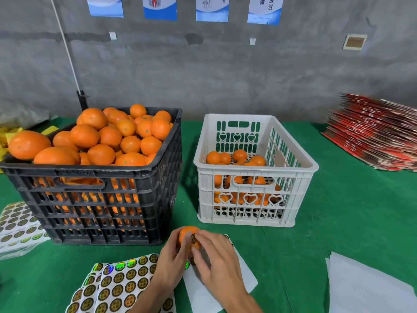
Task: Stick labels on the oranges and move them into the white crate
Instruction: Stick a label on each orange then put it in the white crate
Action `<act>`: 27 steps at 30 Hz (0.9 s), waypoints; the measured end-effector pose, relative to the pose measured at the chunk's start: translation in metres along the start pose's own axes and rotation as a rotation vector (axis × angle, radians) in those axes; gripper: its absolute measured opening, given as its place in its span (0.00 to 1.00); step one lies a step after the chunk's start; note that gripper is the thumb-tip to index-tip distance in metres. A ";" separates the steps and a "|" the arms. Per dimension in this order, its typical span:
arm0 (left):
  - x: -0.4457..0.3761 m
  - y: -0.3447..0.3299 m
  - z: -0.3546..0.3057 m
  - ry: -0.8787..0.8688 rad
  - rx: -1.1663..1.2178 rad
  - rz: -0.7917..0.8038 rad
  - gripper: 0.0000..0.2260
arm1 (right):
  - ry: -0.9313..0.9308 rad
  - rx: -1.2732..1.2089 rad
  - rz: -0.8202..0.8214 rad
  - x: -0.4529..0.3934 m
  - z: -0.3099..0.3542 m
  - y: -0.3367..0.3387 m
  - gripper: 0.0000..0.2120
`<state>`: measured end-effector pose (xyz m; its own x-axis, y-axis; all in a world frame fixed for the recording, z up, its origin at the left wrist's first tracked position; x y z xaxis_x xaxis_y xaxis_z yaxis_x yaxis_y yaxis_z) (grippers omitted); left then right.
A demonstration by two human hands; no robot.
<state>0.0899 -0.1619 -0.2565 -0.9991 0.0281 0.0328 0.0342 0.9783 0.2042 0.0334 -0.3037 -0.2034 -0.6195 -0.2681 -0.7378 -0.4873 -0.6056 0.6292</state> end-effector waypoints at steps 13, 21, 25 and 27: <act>0.006 0.001 -0.008 -0.007 -0.080 -0.016 0.24 | -0.225 -0.042 -0.176 0.008 -0.025 0.011 0.08; -0.002 0.002 0.003 0.045 -0.028 -0.020 0.14 | -0.068 -0.044 0.043 0.008 -0.014 -0.008 0.17; -0.005 0.003 0.008 0.090 0.048 -0.037 0.17 | 0.041 0.124 0.161 0.012 -0.007 -0.013 0.26; -0.004 0.001 0.008 0.124 0.113 -0.030 0.19 | 0.081 0.170 0.176 0.010 -0.004 -0.013 0.27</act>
<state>0.0937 -0.1596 -0.2639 -0.9885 -0.0198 0.1500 -0.0054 0.9954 0.0960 0.0361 -0.3013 -0.2197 -0.6559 -0.4213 -0.6264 -0.4772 -0.4116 0.7765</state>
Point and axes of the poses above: each hand's wrist, its own x-axis away from the middle knuckle, its own y-axis out of the back of the hand, z = x × y, the point moved 7 cm from there along -x, towards the middle knuckle, and after that the axes turned 10 degrees about y, right-handed, at the moved point
